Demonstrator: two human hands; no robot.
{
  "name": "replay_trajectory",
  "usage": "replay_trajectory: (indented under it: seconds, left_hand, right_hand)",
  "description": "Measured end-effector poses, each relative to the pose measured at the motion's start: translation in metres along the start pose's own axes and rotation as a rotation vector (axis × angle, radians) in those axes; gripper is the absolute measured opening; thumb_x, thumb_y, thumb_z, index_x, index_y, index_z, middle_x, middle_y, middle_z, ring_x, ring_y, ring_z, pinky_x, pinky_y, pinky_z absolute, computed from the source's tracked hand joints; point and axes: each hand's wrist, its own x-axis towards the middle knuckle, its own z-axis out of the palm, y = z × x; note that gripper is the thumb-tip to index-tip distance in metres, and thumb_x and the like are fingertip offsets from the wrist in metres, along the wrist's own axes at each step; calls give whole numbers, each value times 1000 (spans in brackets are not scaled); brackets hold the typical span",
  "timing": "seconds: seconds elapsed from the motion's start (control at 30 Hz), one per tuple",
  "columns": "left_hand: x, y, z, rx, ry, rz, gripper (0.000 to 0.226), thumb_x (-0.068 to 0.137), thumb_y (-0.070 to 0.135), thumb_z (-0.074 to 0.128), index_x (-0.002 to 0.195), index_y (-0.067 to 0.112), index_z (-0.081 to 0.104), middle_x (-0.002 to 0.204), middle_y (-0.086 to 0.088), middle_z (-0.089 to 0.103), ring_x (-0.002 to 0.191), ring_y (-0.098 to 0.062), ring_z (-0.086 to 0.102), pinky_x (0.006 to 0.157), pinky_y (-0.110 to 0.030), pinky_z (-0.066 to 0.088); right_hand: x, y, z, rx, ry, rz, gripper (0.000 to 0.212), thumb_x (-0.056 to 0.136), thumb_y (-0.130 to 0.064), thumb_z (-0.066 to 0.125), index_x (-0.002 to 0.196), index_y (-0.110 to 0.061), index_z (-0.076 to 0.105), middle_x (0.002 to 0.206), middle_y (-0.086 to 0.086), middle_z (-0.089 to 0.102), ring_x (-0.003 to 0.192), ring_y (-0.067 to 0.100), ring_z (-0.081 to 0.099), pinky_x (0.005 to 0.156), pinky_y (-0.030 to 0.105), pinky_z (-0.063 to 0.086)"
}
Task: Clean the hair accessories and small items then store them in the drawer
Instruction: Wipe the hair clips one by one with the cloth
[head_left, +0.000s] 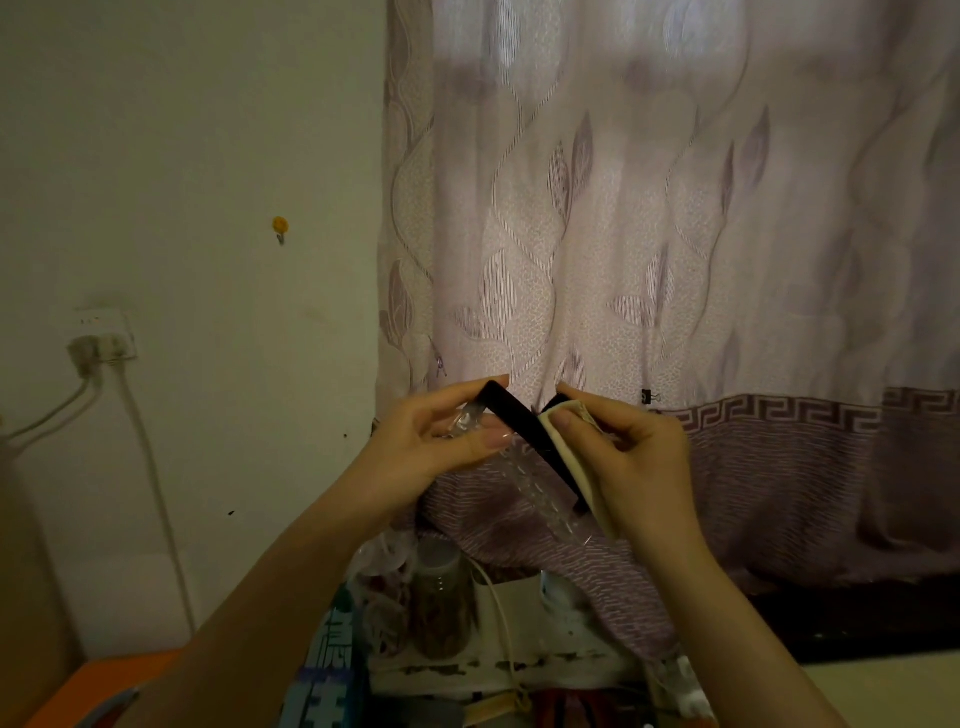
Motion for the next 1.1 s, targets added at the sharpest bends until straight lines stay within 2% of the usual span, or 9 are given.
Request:
replay_trajectory:
  seconds: [0.1, 0.27, 0.4, 0.57, 0.73, 0.9, 1.0, 1.1]
  left_hand:
    - [-1, 0, 1, 34, -19, -10, 44, 70, 17, 69, 111, 30, 62, 102, 14, 72, 98, -5, 66, 80, -15, 50]
    - [-3, -3, 9, 17, -63, -9, 50, 71, 10, 69, 119, 19, 62, 109, -2, 71, 103, -15, 66, 85, -19, 50]
    - [-6, -5, 8, -47, -34, 9, 49, 71, 7, 67, 119, 18, 61, 108, -1, 72, 103, -15, 66, 82, -18, 50]
    - [-6, -10, 7, -94, 43, -22, 54, 68, 9, 67, 122, 13, 60, 105, -3, 72, 99, -16, 68, 81, -19, 52]
    - [-7, -13, 2, -168, 69, -59, 48, 68, 11, 67, 115, 19, 63, 100, -7, 73, 92, -19, 70, 78, -21, 55]
    - [-8, -16, 1, -180, 76, -64, 49, 67, 9, 66, 115, 19, 63, 99, -5, 74, 89, -16, 70, 75, -19, 54]
    - [-9, -19, 0, -177, 91, -73, 49, 66, 9, 67, 114, 20, 64, 100, -4, 73, 91, -15, 70, 78, -20, 55]
    - [-9, -22, -2, -181, 111, -76, 49, 65, 10, 68, 113, 20, 64, 102, -4, 73, 93, -15, 69, 81, -22, 55]
  right_hand:
    - [1, -7, 2, -17, -15, -5, 18, 80, -8, 72, 87, -25, 75, 97, -11, 70, 88, -10, 65, 75, 5, 47]
    - [8, -15, 10, -70, -8, -21, 16, 81, -14, 73, 97, -15, 76, 96, -8, 72, 88, -7, 66, 78, 7, 47]
    - [6, -14, 6, -91, -15, -30, 20, 80, -15, 74, 100, -13, 75, 96, -9, 73, 87, -8, 66, 76, 8, 48]
    - [-6, -9, 4, -131, -1, -95, 28, 79, -8, 74, 103, -21, 71, 88, -17, 70, 83, -5, 66, 72, 8, 48]
    - [-16, -5, 2, -89, 38, -73, 32, 76, -5, 76, 104, -21, 70, 90, -17, 70, 87, -1, 68, 75, 10, 51]
    - [-20, 1, 0, -28, 86, 14, 22, 70, -9, 81, 87, -22, 75, 79, -11, 74, 78, 3, 69, 72, 17, 53]
    - [-23, 3, -2, 27, 93, 65, 21, 67, -8, 83, 75, -25, 73, 73, -8, 73, 71, 5, 68, 65, 15, 50]
    - [-25, 6, -5, 82, 85, 133, 22, 66, -5, 83, 69, -23, 72, 72, -1, 73, 70, 14, 69, 64, 22, 53]
